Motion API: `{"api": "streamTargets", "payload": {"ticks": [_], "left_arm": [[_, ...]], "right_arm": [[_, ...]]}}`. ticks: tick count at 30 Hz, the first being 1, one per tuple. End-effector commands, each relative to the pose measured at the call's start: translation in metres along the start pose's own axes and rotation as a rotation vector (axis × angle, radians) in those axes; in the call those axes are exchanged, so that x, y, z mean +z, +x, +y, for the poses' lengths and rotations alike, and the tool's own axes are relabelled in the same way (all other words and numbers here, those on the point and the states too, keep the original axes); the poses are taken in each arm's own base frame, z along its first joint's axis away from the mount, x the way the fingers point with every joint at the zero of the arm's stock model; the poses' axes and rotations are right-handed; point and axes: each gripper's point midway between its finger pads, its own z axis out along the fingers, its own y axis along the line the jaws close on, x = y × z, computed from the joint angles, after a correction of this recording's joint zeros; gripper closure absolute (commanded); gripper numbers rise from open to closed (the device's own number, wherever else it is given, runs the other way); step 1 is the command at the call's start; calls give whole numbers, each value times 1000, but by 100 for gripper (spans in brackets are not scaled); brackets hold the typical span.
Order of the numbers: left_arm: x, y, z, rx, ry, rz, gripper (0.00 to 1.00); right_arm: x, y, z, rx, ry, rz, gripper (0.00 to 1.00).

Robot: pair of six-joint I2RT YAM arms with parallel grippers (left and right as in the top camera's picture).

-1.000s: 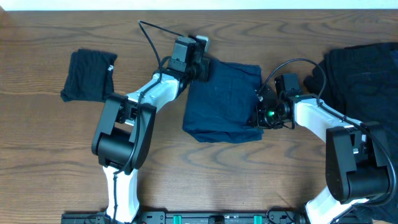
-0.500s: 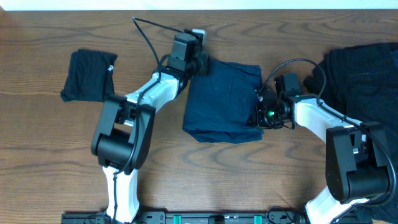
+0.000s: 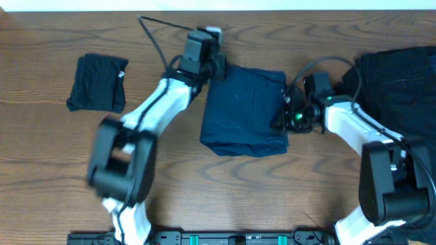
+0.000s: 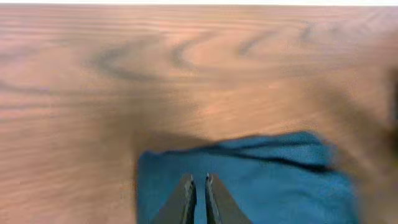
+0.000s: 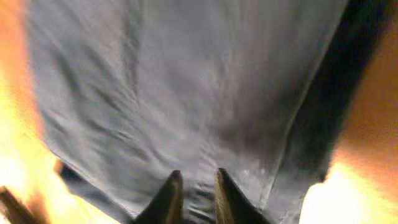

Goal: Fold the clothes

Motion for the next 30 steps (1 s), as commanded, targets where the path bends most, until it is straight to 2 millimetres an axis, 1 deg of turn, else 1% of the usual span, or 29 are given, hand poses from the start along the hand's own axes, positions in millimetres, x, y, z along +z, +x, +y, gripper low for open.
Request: {"api": "streamTargets", "payload": {"ticks": [1,2,4,5,6,7,9,10,13,16,18,23,27,30], "left_arm": [[-54,-23,-27,-23,36,-26,90],[-64,-16,-33,-23,47,10,90],[-82,5,-45,-24,62,99,90],[-88,16,-51,-23,71,144,90],[-95,28,-56,-22,74,195,90],[-99,40,-60,-24,71,238,90],[-103,62,-68,-37,64,322,90],[-104,76,-72,-40,61,368,90],[-102,107,-86,-22,66,454,90],[-98,130,-98,12,80,502,90],[-94,141,-103,12,78,532,90],[-78,173,-111,-28,47,621,90],[-61,202,-109,-12,22,699,91],[-43,218,-106,-17,8,726,90]], "right_arm": [[-69,-58,13,-63,61,-237,62],[-82,-66,10,-61,89,-277,53],[-108,-76,2,-52,145,-352,41],[-119,-78,-4,-42,173,-381,26],[-127,-78,-9,-30,198,-398,1],[-134,-77,-15,-16,222,-407,1],[-140,-75,-23,5,247,-411,1],[-142,-74,-25,14,250,-410,1],[-143,-73,-31,29,256,-407,1],[-143,-73,-31,29,256,-408,1],[-143,-73,-31,30,256,-408,1],[-143,-73,-31,29,256,-408,1],[-143,-73,-31,30,256,-408,1],[-143,-73,-31,30,256,-408,1]]}}
